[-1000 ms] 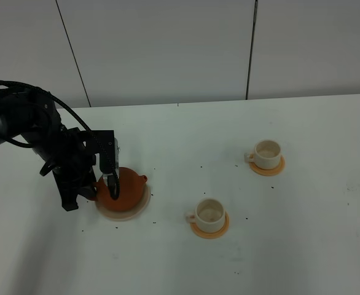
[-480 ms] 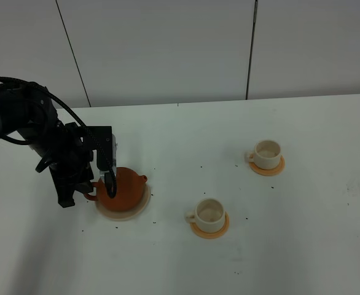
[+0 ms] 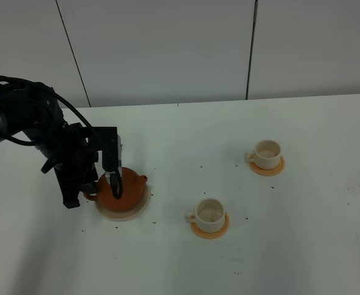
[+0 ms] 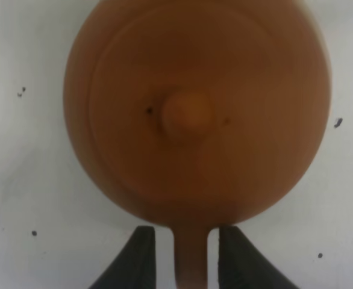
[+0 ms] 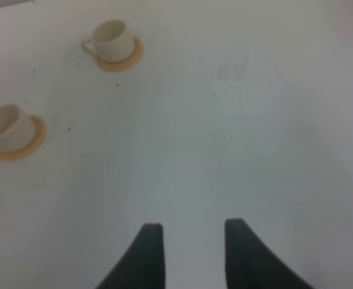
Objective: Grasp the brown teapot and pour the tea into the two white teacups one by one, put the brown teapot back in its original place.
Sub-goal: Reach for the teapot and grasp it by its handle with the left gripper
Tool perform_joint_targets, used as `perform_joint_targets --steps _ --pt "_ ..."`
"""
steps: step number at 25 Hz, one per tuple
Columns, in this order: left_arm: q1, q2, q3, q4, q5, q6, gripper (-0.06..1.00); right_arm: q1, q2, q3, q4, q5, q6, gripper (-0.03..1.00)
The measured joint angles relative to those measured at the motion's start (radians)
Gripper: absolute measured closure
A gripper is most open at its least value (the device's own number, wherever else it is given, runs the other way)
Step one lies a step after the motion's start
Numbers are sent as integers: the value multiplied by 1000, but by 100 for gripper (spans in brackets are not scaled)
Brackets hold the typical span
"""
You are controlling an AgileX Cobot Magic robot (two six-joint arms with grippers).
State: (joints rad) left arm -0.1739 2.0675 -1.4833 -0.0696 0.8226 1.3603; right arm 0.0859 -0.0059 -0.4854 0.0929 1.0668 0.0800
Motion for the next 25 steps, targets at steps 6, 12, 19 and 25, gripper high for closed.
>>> perform_joint_targets --steps 6,12,19,25 --pt "-3 -1 0 2 -4 -4 62 0 0 0 0 0 0 73" --pt "-3 -1 0 2 -4 -5 62 0 0 0 1 0 0 73" --pt "-3 -1 0 9 1 -21 62 0 0 0 2 0 0 73" --pt "-21 -1 0 88 17 -72 62 0 0 0 2 0 0 73"
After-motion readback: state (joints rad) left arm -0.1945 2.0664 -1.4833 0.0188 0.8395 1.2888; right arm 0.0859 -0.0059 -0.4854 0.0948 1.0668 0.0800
